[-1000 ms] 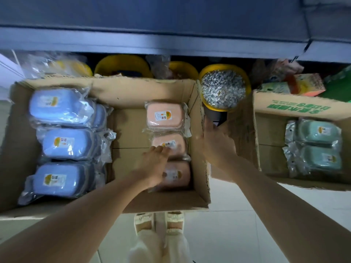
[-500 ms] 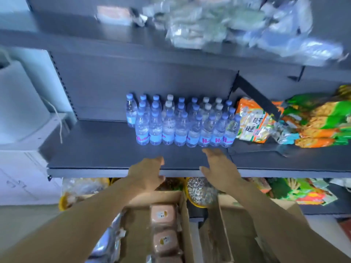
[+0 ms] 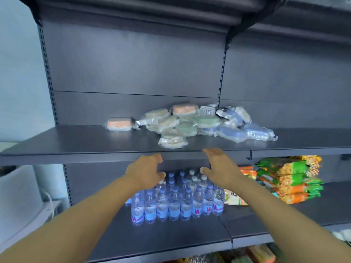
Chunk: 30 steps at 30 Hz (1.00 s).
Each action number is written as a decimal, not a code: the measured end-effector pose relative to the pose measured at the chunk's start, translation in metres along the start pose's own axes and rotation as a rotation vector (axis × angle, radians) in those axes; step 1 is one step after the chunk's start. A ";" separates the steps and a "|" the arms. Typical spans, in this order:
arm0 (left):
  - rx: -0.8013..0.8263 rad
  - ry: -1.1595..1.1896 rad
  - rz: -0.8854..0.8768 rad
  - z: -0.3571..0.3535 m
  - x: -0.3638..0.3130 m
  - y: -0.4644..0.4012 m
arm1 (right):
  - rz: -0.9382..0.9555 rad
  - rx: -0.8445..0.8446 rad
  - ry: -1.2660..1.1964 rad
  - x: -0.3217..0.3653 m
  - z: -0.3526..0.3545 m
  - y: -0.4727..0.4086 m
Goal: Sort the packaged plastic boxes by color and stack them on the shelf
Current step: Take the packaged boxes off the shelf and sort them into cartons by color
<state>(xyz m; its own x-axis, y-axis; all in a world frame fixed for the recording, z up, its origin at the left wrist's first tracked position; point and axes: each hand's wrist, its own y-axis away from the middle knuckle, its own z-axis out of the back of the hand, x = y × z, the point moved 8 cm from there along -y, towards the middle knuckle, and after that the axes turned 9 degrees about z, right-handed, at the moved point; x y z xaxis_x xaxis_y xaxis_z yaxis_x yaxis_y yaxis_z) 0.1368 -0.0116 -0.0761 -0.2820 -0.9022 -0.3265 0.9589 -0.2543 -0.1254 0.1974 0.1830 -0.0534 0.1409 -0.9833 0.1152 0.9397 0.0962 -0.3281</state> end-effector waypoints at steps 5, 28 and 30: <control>-0.074 -0.013 -0.021 0.020 -0.010 -0.022 | -0.017 0.004 0.004 -0.017 0.014 -0.016; -0.027 -0.156 0.488 -0.015 -0.069 -0.209 | 0.301 -0.093 -0.071 -0.140 0.008 -0.263; 0.028 -0.131 0.464 -0.011 -0.062 -0.207 | 0.336 -0.089 -0.092 -0.130 0.003 -0.277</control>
<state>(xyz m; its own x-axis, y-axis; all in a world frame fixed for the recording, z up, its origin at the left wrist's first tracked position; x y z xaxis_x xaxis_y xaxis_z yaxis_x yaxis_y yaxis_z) -0.0442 0.1012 -0.0403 0.1806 -0.9585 -0.2207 0.9835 0.1780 0.0318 -0.0800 0.2846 0.0248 0.4685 -0.8807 0.0694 0.8061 0.3940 -0.4416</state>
